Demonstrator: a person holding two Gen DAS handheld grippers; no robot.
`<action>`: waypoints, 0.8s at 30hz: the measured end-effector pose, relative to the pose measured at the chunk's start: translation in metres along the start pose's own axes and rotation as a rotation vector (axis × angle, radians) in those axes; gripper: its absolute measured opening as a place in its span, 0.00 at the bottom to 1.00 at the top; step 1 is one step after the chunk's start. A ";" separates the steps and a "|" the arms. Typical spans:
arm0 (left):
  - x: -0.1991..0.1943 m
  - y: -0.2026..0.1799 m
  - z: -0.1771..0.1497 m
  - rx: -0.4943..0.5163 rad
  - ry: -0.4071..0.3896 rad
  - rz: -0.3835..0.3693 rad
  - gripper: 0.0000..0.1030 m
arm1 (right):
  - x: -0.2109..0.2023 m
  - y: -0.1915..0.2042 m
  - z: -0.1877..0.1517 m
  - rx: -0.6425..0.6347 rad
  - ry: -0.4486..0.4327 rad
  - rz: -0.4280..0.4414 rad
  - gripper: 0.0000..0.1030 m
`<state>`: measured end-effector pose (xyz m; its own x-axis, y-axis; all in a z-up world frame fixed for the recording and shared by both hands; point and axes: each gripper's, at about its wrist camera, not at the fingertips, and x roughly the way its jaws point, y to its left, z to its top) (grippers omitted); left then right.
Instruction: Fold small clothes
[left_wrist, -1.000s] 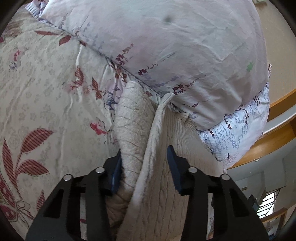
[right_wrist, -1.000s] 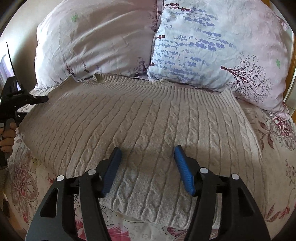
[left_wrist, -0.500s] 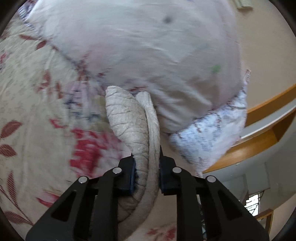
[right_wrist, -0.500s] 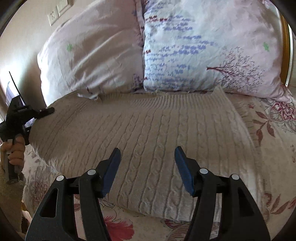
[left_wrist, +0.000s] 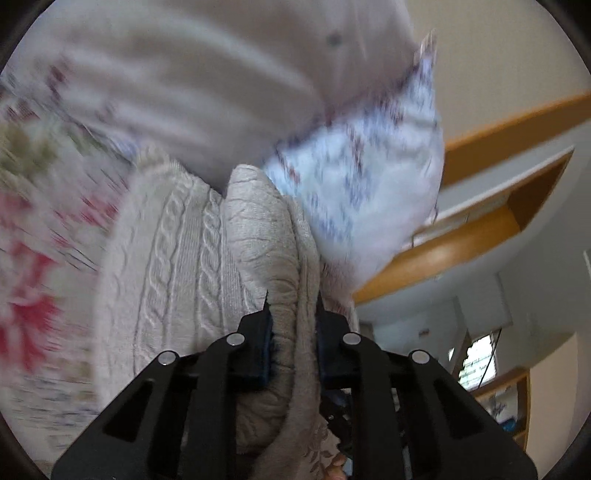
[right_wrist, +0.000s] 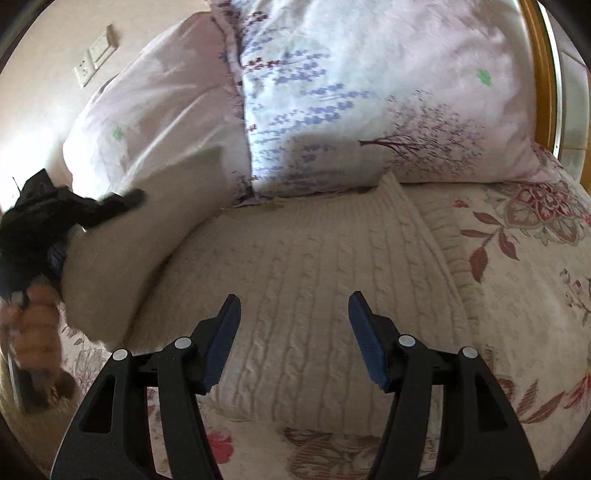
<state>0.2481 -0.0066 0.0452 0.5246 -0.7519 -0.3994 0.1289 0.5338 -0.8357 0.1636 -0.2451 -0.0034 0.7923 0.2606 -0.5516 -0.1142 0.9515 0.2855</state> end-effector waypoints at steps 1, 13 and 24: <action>0.012 0.001 -0.005 -0.004 0.021 0.015 0.17 | 0.001 -0.004 -0.001 0.012 0.005 -0.002 0.61; -0.007 -0.007 -0.014 0.074 0.055 -0.061 0.62 | -0.008 -0.028 0.017 0.190 0.014 0.164 0.61; -0.050 0.042 -0.011 0.109 -0.044 0.247 0.65 | 0.045 -0.026 0.037 0.373 0.223 0.394 0.60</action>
<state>0.2186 0.0488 0.0261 0.5870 -0.5772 -0.5677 0.0807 0.7394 -0.6684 0.2247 -0.2644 -0.0072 0.5835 0.6492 -0.4878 -0.1236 0.6647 0.7368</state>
